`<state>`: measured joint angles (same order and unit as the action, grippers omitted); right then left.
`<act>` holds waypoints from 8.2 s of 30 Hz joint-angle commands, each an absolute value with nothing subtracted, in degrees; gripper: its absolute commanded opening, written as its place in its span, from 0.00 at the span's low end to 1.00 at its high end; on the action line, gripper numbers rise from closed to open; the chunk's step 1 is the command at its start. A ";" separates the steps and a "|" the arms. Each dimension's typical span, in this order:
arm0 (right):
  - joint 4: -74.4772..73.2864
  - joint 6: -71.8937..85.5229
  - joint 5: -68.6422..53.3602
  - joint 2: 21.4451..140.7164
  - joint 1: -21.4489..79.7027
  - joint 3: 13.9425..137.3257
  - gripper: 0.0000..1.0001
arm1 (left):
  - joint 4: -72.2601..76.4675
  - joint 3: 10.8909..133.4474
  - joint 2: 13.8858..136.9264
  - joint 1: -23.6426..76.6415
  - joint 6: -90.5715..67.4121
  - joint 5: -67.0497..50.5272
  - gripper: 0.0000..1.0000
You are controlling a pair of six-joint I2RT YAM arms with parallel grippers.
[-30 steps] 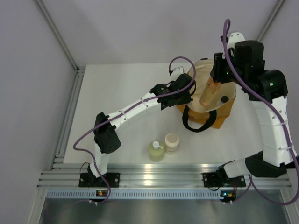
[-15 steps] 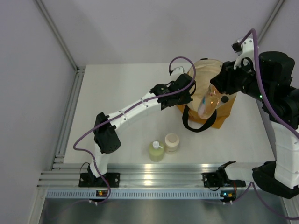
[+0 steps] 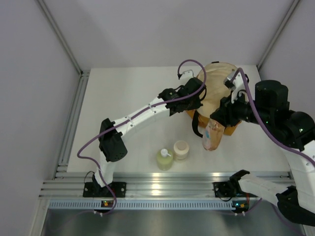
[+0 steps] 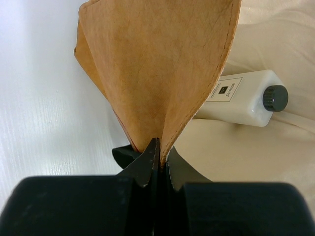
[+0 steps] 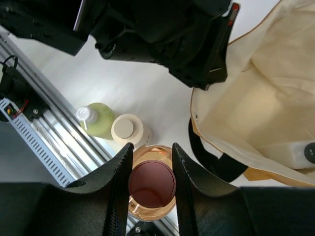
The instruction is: Take the personal care products out of the canvas bag
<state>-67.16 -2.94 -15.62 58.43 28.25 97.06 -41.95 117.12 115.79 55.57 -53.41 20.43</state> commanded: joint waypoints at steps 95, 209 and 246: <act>-47.73 13.10 17.22 66.62 5.10 72.25 0.72 | -39.46 118.48 115.22 56.95 -58.09 21.27 0.00; -40.17 -5.18 1.32 84.02 -3.34 74.09 0.62 | -38.50 116.81 119.53 58.45 -54.93 19.95 0.00; -44.20 -0.44 0.26 78.75 -0.70 90.43 0.00 | -38.41 117.68 119.44 57.74 -55.99 20.04 0.00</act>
